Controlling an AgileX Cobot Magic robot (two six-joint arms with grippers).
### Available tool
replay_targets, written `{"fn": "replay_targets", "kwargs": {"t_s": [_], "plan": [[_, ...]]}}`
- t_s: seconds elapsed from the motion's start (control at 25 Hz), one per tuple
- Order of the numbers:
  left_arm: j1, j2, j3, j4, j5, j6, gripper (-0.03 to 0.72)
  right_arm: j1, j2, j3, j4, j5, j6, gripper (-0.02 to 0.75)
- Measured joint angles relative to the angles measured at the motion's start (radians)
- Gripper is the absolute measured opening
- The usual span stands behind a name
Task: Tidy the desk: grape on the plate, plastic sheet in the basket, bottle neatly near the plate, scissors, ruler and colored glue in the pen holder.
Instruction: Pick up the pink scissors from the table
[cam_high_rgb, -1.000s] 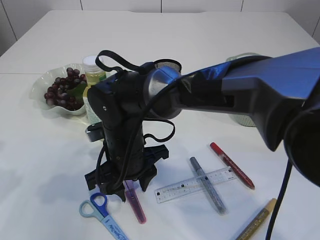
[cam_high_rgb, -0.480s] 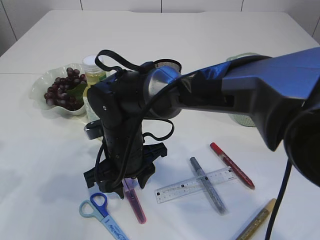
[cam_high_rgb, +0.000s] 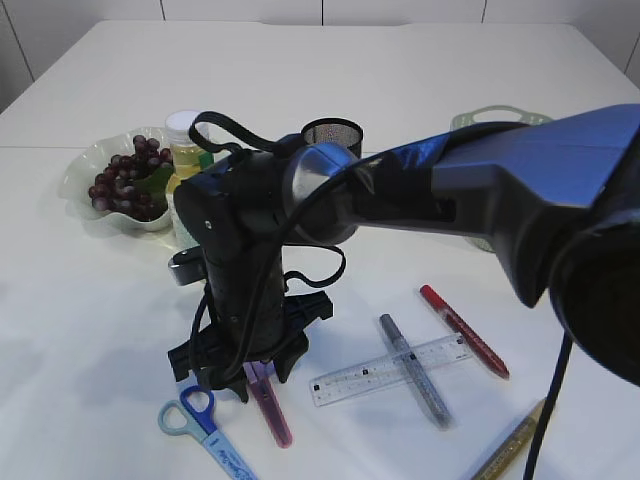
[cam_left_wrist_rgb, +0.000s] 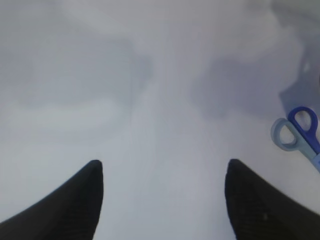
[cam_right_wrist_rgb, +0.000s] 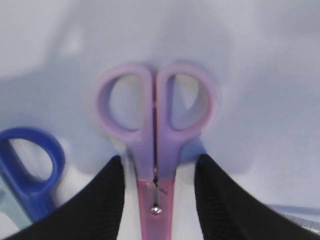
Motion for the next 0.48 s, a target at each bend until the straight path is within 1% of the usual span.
{"fn": "replay_targets", "kwargs": {"t_s": [0.08,0.24,0.28,0.48], "plan": [[0.0,0.0,0.0,0.0,-0.001,0.0,0.552,0.0,0.002,0.0,0.002,0.0,0.0,0.358],[0.0,0.0,0.0,0.0,-0.001,0.002,0.552,0.0,0.002,0.0,0.007,0.0,0.0,0.221],[0.0,0.0,0.0,0.0,-0.001,0.002,0.552,0.0,0.002,0.0,0.007,0.0,0.0,0.204],[0.0,0.0,0.0,0.0,-0.001,0.002,0.552,0.0,0.002,-0.002,0.007,-0.002,0.0,0.193]]}}
